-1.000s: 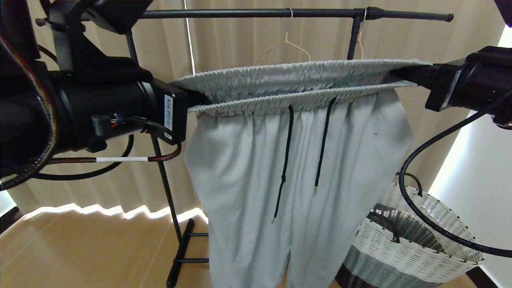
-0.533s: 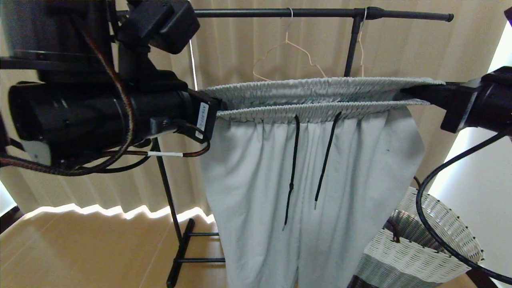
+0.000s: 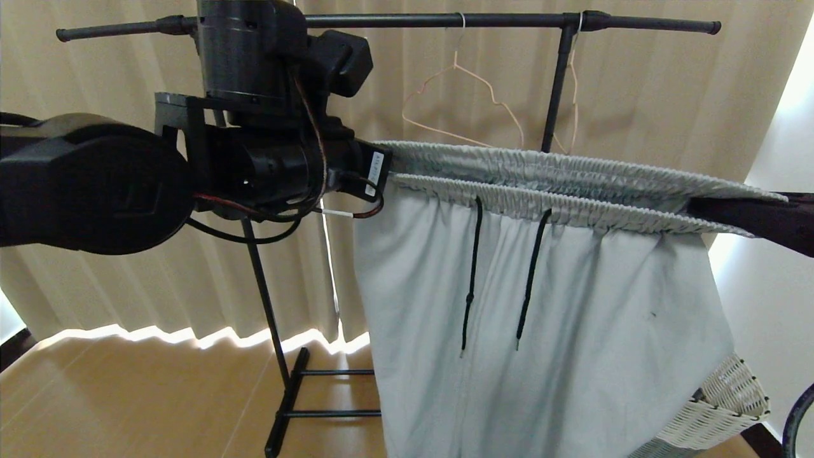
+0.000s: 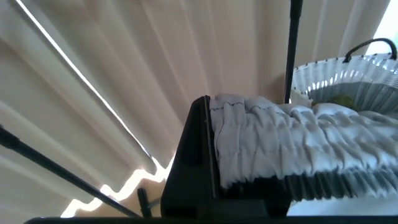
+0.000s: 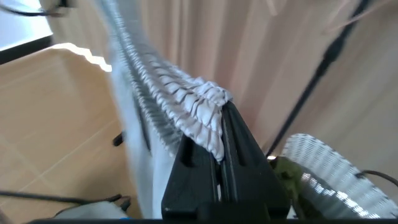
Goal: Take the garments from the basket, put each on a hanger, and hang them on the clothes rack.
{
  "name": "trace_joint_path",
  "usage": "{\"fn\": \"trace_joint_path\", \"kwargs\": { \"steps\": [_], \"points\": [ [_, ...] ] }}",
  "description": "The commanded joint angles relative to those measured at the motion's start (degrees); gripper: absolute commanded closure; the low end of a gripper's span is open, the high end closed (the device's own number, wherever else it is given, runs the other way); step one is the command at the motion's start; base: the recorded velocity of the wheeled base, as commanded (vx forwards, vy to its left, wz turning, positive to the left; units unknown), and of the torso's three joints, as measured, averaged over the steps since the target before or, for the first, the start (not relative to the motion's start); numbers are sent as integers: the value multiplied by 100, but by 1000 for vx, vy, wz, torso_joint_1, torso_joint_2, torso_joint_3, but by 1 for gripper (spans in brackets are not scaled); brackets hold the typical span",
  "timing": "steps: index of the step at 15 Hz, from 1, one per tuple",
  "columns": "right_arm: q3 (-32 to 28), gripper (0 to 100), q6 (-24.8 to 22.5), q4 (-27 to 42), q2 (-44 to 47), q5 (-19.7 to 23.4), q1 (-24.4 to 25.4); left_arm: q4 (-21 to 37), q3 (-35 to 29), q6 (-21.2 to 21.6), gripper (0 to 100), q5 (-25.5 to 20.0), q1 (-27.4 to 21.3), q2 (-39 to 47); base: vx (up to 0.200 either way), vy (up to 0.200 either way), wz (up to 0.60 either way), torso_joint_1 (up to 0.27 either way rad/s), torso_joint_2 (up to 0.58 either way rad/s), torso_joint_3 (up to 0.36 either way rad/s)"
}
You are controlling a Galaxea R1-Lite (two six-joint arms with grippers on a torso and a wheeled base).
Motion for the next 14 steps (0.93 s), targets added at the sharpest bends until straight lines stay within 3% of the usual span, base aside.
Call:
{"fn": "trace_joint_path", "kwargs": {
  "steps": [1, 5, 9, 12, 14],
  "points": [
    [78, 100, -4, -7, -86, -3, 126, 7, 21, -45, 100, 5, 17, 96, 0, 0, 0, 0, 0, 0],
    [60, 100, -145, -103, 239, -82, -190, 24, 241, -45, 100, 5, 17, -291, 0, 0, 0, 0, 0, 0],
    [16, 100, -136, -1140, 1118, -73, -709, 385, 1076, -19, 100, -74, -53, -1372, 0, 0, 0, 0, 0, 0],
    [-151, 100, -127, -1668, 1531, -38, -709, 631, 1507, -63, 100, -285, -422, -1943, 0, 0, 0, 0, 0, 0],
    [-362, 100, -119, -1949, 1812, -3, -700, 1088, 1691, -63, 100, -592, -712, -2444, 0, 0, 0, 0, 0, 0]
  ]
}}
